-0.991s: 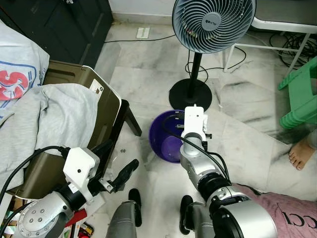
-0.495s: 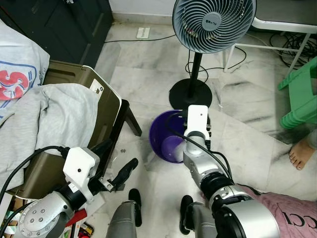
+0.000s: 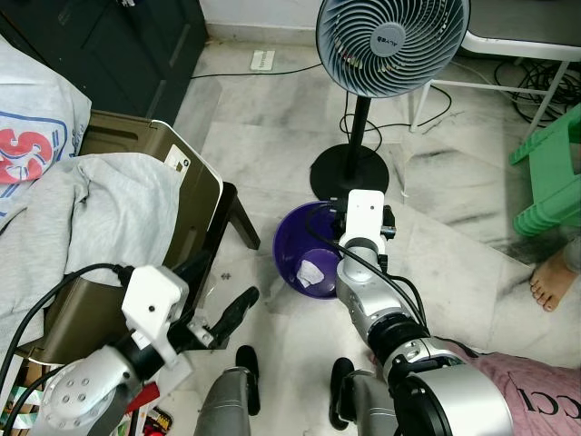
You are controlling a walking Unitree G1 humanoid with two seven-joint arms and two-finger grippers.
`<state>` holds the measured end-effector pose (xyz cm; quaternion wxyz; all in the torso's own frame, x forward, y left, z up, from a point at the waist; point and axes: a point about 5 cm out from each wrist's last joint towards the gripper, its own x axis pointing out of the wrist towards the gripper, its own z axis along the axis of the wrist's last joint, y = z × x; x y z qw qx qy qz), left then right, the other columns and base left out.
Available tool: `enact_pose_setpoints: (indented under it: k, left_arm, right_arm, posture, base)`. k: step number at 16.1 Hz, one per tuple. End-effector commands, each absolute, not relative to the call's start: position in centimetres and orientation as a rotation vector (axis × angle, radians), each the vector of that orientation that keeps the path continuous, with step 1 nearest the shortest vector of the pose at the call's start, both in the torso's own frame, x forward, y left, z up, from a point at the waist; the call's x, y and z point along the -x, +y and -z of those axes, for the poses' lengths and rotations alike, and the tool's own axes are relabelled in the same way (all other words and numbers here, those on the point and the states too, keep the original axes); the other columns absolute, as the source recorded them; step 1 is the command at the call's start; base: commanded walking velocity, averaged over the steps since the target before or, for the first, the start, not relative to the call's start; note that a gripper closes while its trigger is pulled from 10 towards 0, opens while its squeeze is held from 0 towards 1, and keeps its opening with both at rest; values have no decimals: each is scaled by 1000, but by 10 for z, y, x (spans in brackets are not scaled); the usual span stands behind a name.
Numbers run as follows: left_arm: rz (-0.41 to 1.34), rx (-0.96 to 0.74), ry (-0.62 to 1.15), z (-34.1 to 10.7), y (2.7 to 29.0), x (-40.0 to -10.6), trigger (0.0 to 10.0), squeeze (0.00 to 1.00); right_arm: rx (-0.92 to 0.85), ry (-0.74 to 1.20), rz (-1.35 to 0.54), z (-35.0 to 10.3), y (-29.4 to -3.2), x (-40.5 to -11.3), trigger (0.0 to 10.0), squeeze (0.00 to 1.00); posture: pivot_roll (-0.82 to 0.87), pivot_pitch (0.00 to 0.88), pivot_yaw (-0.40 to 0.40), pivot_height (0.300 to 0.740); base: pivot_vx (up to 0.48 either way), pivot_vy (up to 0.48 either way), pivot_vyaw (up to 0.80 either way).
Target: Clean up the room
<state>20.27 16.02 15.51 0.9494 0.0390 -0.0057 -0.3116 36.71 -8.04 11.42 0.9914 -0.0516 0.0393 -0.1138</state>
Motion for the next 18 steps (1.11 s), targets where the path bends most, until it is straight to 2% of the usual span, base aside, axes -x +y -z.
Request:
enact_pose_setpoints:
  k: [1, 6, 8, 11, 12, 14, 18]
  left_arm:
    - [631, -81, 13, -148, 160, -201, 10000, 0]
    - [619, -63, -71, -151, 148, -225, 10000, 0]
    - [604, -58, -111, -153, 144, -237, 10000, 0]
    - [556, -70, -174, -156, 142, -255, 10000, 0]
    - [546, -68, -186, -157, 142, -258, 10000, 0]
    - [506, -69, -216, -157, 142, -270, 10000, 0]
    - [442, -67, -261, -155, 144, -281, 10000, 0]
  right_arm:
    - [99, 89, 196, -111, -74, -365, 10000, 1000]
    - [135, 65, 66, -100, -84, -353, 10000, 1000]
    - [150, 50, 33, -97, -95, -343, 10000, 1000]
    - [212, -2, 35, -101, -125, -328, 10000, 1000]
    - [213, -10, 33, -102, -131, -324, 10000, 1000]
    - [219, -14, 55, -107, -148, -324, 10000, 1000]
    - [211, -20, 53, -117, -166, -322, 10000, 1000]
  posture:
    - [154, 387, 75, 740]
    - [78, 315, 40, 740]
    - [48, 270, 29, 740]
    - [4, 176, 19, 740]
    - [4, 176, 19, 740]
    - [-24, 89, 20, 740]
    - [-41, 6, 15, 740]
  base:
    - [0, 0, 0]
    - [0, 0, 0]
    - [0, 0, 0]
    - [0, 0, 0]
    - [0, 0, 0]
    - [0, 0, 0]
    - [0, 0, 0]
